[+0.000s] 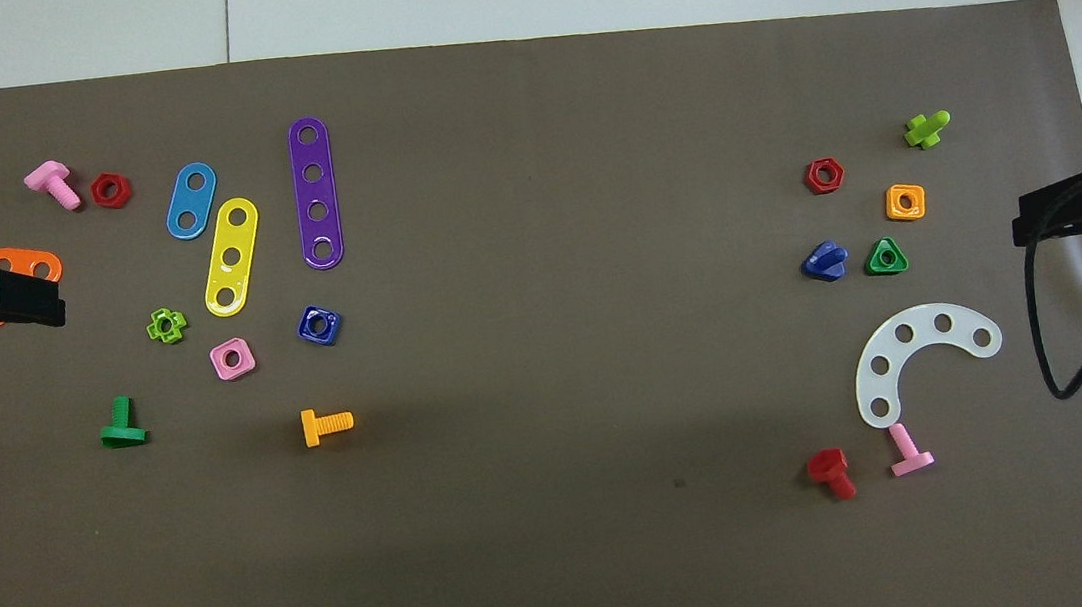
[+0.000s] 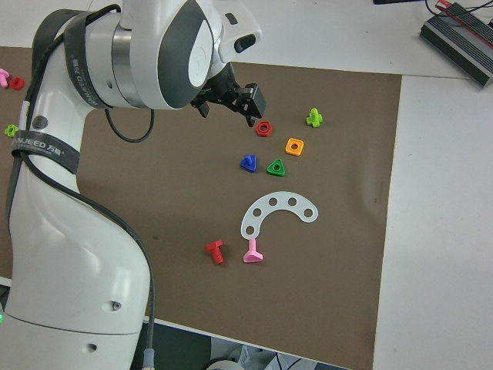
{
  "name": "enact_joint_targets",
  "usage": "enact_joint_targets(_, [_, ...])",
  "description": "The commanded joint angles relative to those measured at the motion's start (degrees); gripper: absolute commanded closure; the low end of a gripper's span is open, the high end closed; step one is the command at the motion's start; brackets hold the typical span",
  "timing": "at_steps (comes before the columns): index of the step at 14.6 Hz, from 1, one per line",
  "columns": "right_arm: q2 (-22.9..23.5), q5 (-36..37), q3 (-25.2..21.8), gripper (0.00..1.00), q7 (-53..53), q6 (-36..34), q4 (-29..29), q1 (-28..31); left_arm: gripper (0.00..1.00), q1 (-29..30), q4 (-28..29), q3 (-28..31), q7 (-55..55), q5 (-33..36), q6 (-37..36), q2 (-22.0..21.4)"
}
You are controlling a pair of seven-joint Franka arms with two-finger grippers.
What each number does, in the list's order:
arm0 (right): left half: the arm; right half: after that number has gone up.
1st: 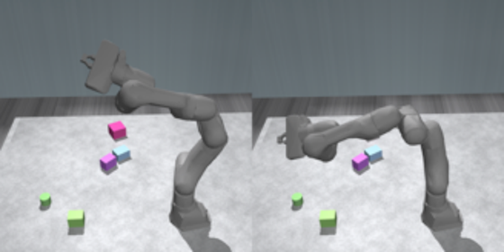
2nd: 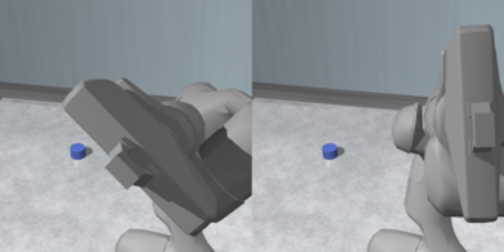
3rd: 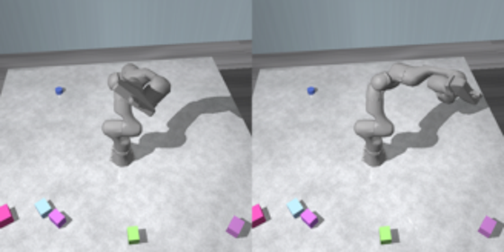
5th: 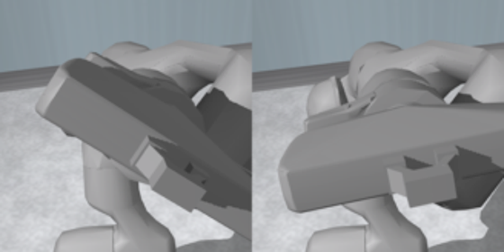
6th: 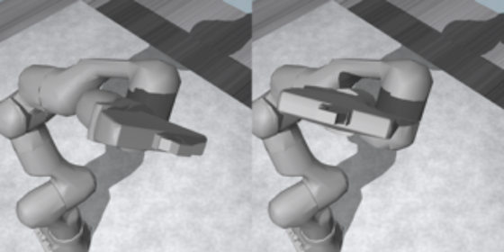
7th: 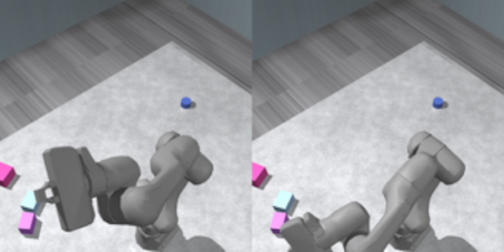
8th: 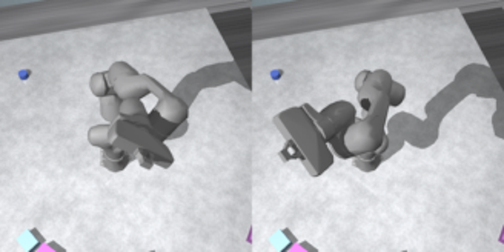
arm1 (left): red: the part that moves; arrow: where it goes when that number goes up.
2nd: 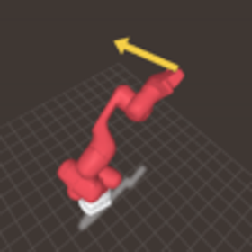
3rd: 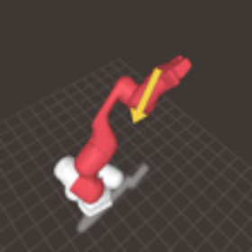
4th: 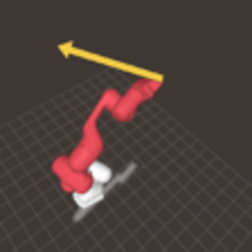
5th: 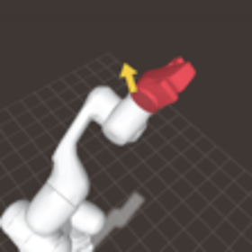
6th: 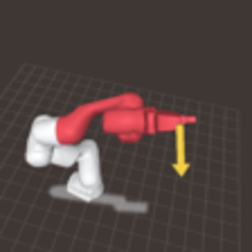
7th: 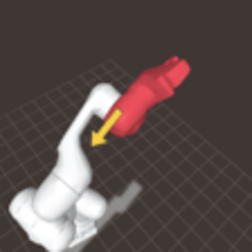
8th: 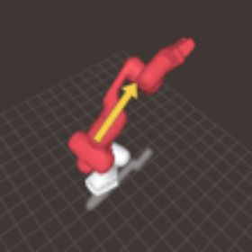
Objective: Unscrew and place screws in storage area
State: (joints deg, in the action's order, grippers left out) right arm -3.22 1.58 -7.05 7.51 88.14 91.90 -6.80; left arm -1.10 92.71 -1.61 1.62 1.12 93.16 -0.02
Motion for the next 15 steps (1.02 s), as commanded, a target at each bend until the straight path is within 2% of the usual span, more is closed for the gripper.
enact_joint_targets(1, [-1.9,0.4,2.0,0.0,0.9,1.3,2.7,3.4,0.0,0.5,2.0,-0.4,0.4,0.7,-0.3,-2.0])
enact_joint_targets(15, [-1.9,0.3,3.4,0.0,0.8,0.1,2.3,4.7,0.0,0.5,2.0,-0.4,0.4,0.8,-0.3,-2.0])
